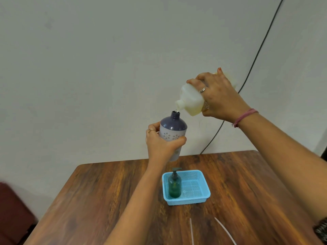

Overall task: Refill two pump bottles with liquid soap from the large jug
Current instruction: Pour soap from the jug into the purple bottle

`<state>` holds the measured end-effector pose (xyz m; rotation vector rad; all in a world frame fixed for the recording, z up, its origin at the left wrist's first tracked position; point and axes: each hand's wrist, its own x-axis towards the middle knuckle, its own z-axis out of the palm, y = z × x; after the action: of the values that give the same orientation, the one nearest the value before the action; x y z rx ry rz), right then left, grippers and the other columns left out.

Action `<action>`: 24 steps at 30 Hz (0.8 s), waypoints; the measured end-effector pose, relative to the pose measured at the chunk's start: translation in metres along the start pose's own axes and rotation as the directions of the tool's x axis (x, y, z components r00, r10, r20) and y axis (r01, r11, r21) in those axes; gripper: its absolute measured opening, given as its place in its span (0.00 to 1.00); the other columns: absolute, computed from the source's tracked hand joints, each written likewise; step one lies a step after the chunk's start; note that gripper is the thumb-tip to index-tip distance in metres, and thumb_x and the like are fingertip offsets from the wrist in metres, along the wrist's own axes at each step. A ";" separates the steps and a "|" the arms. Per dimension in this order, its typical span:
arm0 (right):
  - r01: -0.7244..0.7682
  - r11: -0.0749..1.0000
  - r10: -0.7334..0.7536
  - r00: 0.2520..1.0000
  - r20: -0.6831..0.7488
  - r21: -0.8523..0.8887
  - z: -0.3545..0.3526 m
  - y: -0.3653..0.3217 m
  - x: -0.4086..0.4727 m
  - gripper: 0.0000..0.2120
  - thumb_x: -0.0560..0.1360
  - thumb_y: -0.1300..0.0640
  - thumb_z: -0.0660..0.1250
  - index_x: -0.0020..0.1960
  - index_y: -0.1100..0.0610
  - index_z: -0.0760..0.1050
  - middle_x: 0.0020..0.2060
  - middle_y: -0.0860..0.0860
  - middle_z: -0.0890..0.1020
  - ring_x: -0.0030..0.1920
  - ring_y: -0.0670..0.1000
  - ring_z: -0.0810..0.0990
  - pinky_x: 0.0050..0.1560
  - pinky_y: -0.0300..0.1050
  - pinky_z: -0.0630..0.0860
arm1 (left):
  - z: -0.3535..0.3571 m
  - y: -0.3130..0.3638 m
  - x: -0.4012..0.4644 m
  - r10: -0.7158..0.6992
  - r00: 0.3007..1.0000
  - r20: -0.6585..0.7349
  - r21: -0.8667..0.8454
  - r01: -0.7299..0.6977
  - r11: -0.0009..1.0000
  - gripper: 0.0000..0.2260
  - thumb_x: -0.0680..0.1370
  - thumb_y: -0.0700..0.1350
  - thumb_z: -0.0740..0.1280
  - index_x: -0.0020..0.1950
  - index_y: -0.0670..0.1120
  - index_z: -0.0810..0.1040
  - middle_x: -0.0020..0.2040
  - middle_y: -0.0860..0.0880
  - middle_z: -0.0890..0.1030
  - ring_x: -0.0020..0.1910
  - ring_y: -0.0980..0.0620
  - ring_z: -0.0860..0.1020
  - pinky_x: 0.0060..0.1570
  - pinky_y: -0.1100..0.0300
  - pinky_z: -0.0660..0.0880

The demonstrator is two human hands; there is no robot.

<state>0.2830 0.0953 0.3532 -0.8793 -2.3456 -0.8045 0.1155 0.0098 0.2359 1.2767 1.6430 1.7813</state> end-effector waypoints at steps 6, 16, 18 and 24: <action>0.005 1.000 -0.005 1.000 -0.006 0.000 0.001 0.000 0.002 0.46 0.56 0.61 0.80 0.71 0.59 0.66 0.60 0.62 0.73 0.61 0.64 0.73 0.68 0.69 0.56 | 0.000 -0.002 0.001 -0.010 1.000 -0.006 0.004 0.010 1.000 0.32 0.51 0.55 0.77 0.50 0.61 0.65 0.57 0.49 0.75 0.54 0.50 0.78 0.50 0.48 0.81; 0.006 1.000 -0.006 1.000 -0.005 0.011 0.005 -0.001 0.002 0.46 0.56 0.61 0.80 0.71 0.58 0.66 0.61 0.62 0.73 0.61 0.64 0.73 0.68 0.69 0.55 | 0.000 -0.001 0.001 -0.012 1.000 -0.007 0.011 0.012 1.000 0.32 0.50 0.56 0.76 0.49 0.61 0.65 0.57 0.48 0.75 0.52 0.51 0.78 0.49 0.49 0.81; 0.010 1.000 -0.010 1.000 -0.009 0.011 0.005 -0.001 0.001 0.46 0.57 0.61 0.80 0.71 0.59 0.66 0.60 0.62 0.73 0.61 0.64 0.73 0.68 0.69 0.55 | 0.001 -0.001 0.002 -0.014 1.000 -0.007 0.010 0.014 1.000 0.32 0.50 0.56 0.77 0.49 0.61 0.65 0.57 0.48 0.75 0.52 0.51 0.78 0.49 0.49 0.81; 0.018 1.000 -0.018 1.000 -0.013 0.006 0.004 0.000 0.002 0.46 0.57 0.62 0.80 0.71 0.59 0.66 0.61 0.63 0.73 0.61 0.64 0.73 0.68 0.70 0.56 | 0.001 -0.001 0.001 -0.017 1.000 0.001 0.016 0.017 1.000 0.34 0.50 0.57 0.76 0.52 0.60 0.64 0.57 0.48 0.75 0.53 0.50 0.78 0.49 0.49 0.81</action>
<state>0.2812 0.0986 0.3518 -0.8484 -2.3468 -0.8071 0.1157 0.0111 0.2350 1.2666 1.6663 1.7608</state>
